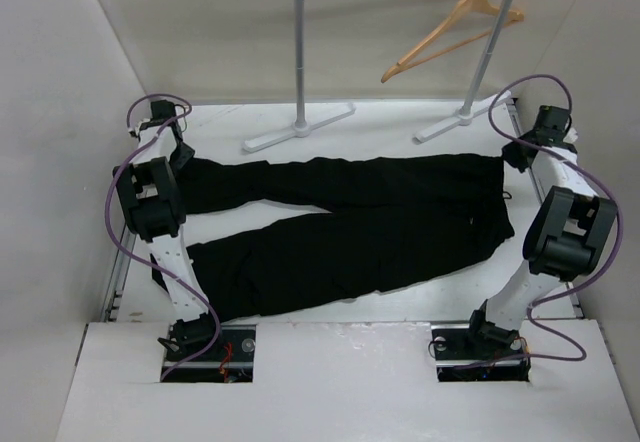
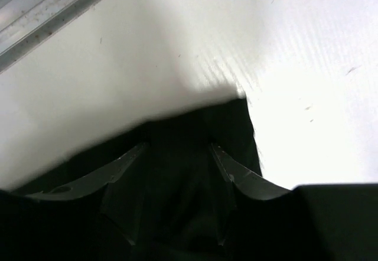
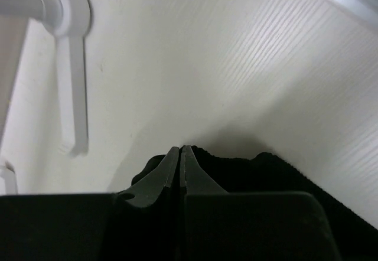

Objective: Place the trousers on the hanger
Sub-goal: Flatten out the trousers at the center of the board.

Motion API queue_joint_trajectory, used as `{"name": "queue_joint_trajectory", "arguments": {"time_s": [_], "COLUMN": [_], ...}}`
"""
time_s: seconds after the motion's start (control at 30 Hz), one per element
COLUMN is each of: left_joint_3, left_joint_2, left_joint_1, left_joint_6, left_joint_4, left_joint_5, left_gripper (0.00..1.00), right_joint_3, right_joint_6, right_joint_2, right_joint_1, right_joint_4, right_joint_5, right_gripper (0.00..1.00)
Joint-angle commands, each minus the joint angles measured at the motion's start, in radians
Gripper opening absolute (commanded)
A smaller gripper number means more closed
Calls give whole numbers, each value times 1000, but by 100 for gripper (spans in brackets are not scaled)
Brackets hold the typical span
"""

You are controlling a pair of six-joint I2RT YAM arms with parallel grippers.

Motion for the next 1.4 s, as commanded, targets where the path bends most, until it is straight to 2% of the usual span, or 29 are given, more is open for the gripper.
{"name": "queue_joint_trajectory", "arguments": {"time_s": [0.0, 0.1, 0.17, 0.47, 0.63, 0.7, 0.73, 0.77, 0.83, 0.9, 1.1, 1.37], "left_joint_3": [19, 31, 39, 28, 104, 124, 131, 131, 132, 141, 259, 279], "left_joint_2": [-76, -79, -66, -45, 50, 78, 87, 92, 84, 64, 18, -10], "left_joint_1": [20, 22, 17, -47, -56, -56, -56, -56, -53, -38, 37, 68], "left_joint_6": [-25, -22, -20, -14, 7, 10, 12, 16, 20, 13, 0, -16], "left_joint_4": [31, 51, 59, 136, 58, 25, 21, 21, 19, 25, 24, 38], "left_joint_5": [-11, 17, 60, 100, 55, 32, 29, 25, -3, -46, -64, -49], "left_gripper": [42, 51, 54, 56, 55, 50, 45, 37, 16, 7, 0, 0], "right_joint_3": [-18, -19, -16, -34, -60, -65, -65, -65, -59, -42, 5, 39], "right_joint_6": [35, 27, 27, 24, 24, 24, 24, 24, 27, 27, 44, 64], "right_joint_2": [-46, -30, -15, -1, -9, -12, -13, -13, -13, -6, -6, 19], "right_joint_1": [-40, -38, -30, 2, 11, 11, 11, 11, 11, 11, -21, -55], "right_joint_4": [85, 90, 90, 102, 114, 116, 116, 116, 116, 113, 121, 130], "right_joint_5": [20, 8, 2, -12, -22, -22, -22, -18, -17, -14, -25, -15], "right_gripper": [4, 6, 6, 7, 7, 7, 7, 7, 7, 7, 7, 7]}}
